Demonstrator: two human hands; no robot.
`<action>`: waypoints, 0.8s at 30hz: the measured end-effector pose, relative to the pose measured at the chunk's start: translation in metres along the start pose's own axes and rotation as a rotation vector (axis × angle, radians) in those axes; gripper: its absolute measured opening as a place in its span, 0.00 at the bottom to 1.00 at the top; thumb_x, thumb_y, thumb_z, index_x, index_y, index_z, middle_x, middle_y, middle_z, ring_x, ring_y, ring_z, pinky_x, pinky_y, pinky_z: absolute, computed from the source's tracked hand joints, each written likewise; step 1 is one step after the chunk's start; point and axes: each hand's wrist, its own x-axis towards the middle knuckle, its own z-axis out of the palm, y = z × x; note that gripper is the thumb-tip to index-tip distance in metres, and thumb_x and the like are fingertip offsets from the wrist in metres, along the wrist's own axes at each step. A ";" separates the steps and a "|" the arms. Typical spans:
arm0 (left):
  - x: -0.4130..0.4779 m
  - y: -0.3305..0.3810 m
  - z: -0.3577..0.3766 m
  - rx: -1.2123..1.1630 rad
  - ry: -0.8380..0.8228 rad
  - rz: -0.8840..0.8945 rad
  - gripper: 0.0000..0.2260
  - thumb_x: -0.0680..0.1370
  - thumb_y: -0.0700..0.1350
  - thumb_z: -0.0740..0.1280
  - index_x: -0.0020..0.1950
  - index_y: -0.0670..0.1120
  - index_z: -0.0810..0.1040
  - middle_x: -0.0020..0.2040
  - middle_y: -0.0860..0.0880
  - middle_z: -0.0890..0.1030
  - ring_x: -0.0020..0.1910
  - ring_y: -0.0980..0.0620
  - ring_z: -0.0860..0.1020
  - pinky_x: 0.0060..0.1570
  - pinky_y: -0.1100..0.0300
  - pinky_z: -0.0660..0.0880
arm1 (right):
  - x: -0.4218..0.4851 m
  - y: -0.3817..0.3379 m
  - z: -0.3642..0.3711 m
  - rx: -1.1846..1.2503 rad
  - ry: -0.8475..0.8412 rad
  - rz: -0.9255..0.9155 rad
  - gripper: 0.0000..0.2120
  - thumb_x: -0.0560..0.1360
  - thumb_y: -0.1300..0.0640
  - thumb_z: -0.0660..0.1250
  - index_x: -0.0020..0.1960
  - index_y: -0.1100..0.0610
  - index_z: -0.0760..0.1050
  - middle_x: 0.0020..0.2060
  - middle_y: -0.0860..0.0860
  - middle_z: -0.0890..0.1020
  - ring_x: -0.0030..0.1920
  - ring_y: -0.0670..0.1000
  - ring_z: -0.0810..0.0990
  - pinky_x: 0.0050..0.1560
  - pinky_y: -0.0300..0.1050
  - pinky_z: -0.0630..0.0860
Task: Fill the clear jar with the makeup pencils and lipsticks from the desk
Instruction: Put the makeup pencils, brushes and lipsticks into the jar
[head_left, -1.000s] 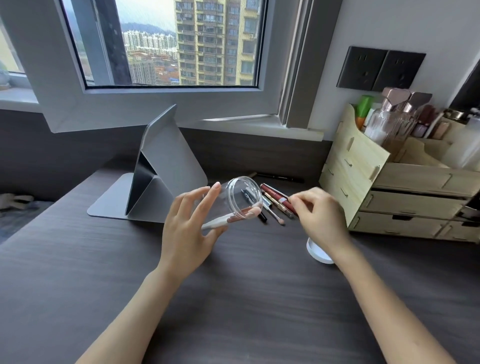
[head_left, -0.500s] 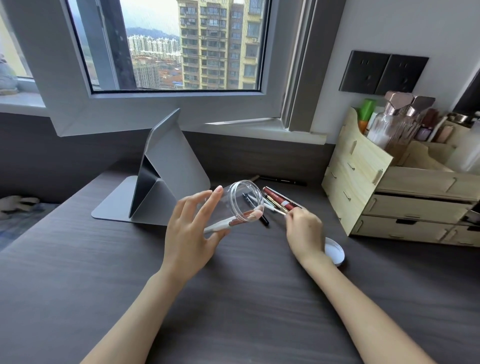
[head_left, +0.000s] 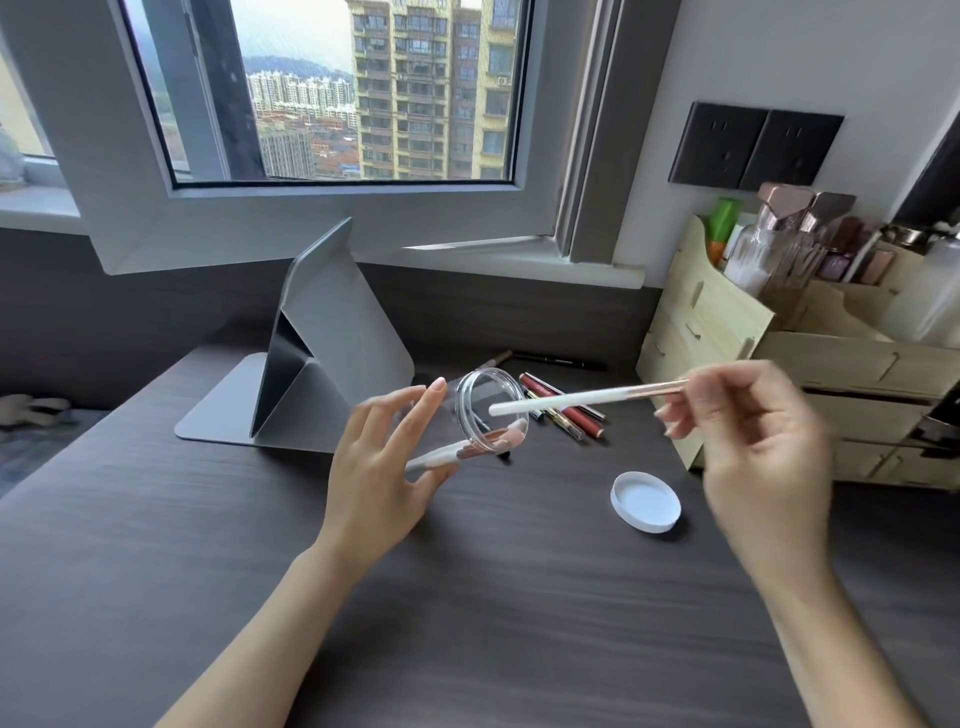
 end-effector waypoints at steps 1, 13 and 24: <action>0.000 0.000 0.000 -0.006 -0.001 0.006 0.34 0.66 0.47 0.75 0.69 0.48 0.66 0.60 0.48 0.74 0.56 0.49 0.72 0.55 0.58 0.72 | -0.002 0.003 0.007 -0.081 -0.041 -0.053 0.06 0.76 0.54 0.64 0.40 0.47 0.74 0.34 0.48 0.82 0.33 0.44 0.79 0.36 0.34 0.74; -0.001 -0.002 0.000 0.010 -0.071 0.025 0.35 0.65 0.48 0.75 0.70 0.50 0.65 0.59 0.48 0.75 0.56 0.49 0.72 0.54 0.58 0.71 | 0.003 0.041 0.066 -0.478 -0.317 -0.197 0.10 0.69 0.48 0.69 0.38 0.54 0.83 0.35 0.50 0.77 0.38 0.49 0.73 0.36 0.40 0.68; 0.004 -0.009 -0.004 -0.110 0.092 -0.244 0.39 0.64 0.50 0.75 0.71 0.52 0.61 0.57 0.49 0.75 0.55 0.49 0.73 0.57 0.60 0.68 | -0.036 0.084 0.124 -0.795 -0.774 0.025 0.22 0.72 0.40 0.64 0.57 0.55 0.77 0.52 0.54 0.79 0.55 0.55 0.74 0.53 0.48 0.70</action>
